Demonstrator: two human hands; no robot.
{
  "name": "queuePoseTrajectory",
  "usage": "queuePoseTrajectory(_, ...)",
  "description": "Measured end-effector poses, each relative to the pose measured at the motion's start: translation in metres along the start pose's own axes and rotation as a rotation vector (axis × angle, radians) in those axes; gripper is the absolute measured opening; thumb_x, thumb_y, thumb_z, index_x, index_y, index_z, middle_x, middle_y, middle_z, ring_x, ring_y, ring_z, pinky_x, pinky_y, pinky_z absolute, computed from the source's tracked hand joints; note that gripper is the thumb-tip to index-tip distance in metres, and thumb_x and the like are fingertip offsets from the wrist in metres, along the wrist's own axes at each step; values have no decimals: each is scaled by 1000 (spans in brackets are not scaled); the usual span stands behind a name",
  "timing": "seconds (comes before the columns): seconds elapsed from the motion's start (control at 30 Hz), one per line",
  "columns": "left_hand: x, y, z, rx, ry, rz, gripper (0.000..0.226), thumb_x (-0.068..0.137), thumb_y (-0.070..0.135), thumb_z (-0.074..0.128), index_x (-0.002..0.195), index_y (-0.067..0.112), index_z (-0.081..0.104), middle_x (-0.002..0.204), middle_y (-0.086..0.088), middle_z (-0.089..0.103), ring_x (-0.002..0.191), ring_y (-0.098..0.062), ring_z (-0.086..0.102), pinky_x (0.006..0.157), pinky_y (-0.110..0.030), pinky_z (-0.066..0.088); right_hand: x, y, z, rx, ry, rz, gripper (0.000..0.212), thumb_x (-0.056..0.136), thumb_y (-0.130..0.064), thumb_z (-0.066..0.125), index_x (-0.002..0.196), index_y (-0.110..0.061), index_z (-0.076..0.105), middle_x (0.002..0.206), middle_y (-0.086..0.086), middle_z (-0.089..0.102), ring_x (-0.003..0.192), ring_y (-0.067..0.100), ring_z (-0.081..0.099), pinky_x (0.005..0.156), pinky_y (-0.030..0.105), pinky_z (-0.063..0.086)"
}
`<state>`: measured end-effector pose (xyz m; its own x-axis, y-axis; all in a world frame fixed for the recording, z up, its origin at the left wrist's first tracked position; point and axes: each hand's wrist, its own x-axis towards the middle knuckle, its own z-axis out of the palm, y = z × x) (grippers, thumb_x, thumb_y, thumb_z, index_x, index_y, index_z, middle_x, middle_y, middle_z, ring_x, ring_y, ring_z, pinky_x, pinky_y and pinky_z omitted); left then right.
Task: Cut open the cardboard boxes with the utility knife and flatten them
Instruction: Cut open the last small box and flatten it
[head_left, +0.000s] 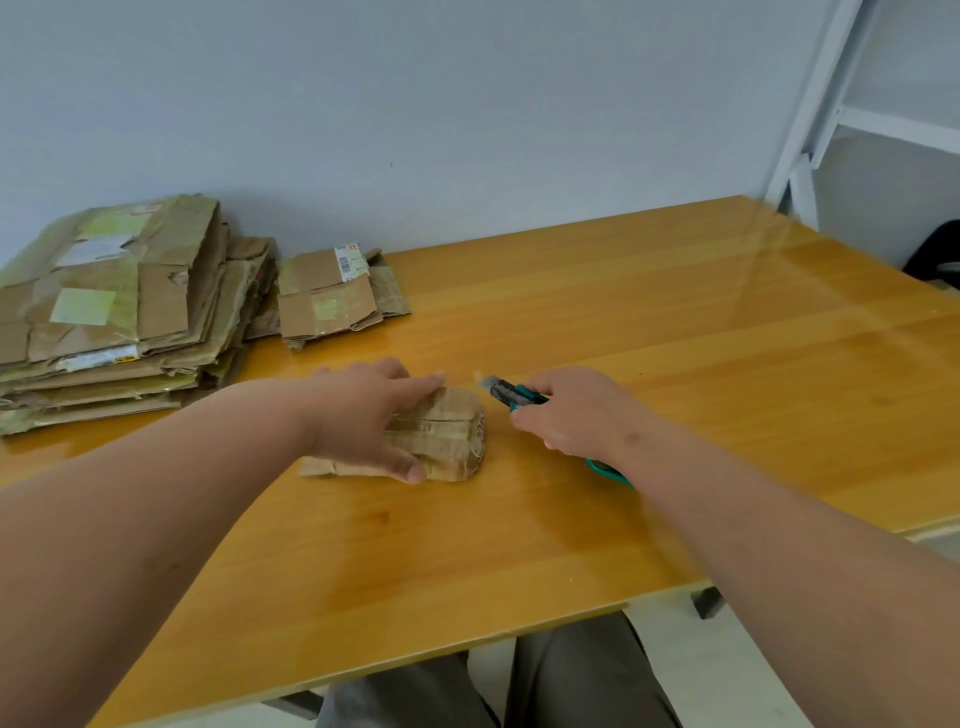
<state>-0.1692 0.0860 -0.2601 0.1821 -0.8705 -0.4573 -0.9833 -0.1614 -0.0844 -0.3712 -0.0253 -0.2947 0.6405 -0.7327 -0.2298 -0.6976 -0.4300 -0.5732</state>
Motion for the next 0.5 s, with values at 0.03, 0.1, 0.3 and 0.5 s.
queuePoseTrajectory(0.03,1,0,1,-10,39,-13,106,69,76,63,150,50,0,142,11,29,123,-19,41,107,-44,35,-2,0,-1,-17,-14,8,32,92,-32,53,116,-13,64,77,4,57,72,23,53,65,32,39)
queuePoseTrajectory(0.1,3,0,4,-82,84,-4,102,69,69,68,150,49,9,131,11,35,110,-15,46,96,-34,42,-5,2,-2,-23,-27,19,37,91,-31,52,119,-11,64,77,5,56,70,22,50,65,32,37)
queuePoseTrajectory(0.3,4,-2,6,-180,151,44,96,71,54,77,150,41,24,139,15,36,115,-9,42,93,-23,34,-6,4,-2,-16,-80,4,36,90,-33,52,116,-13,66,77,5,59,66,21,50,63,32,39)
queuePoseTrajectory(0.5,5,-2,9,-193,167,47,99,69,53,80,150,39,25,141,17,35,110,-5,39,93,-21,32,-6,-1,4,-86,-85,-30,31,91,-32,49,107,-13,66,77,4,58,68,22,52,60,30,40)
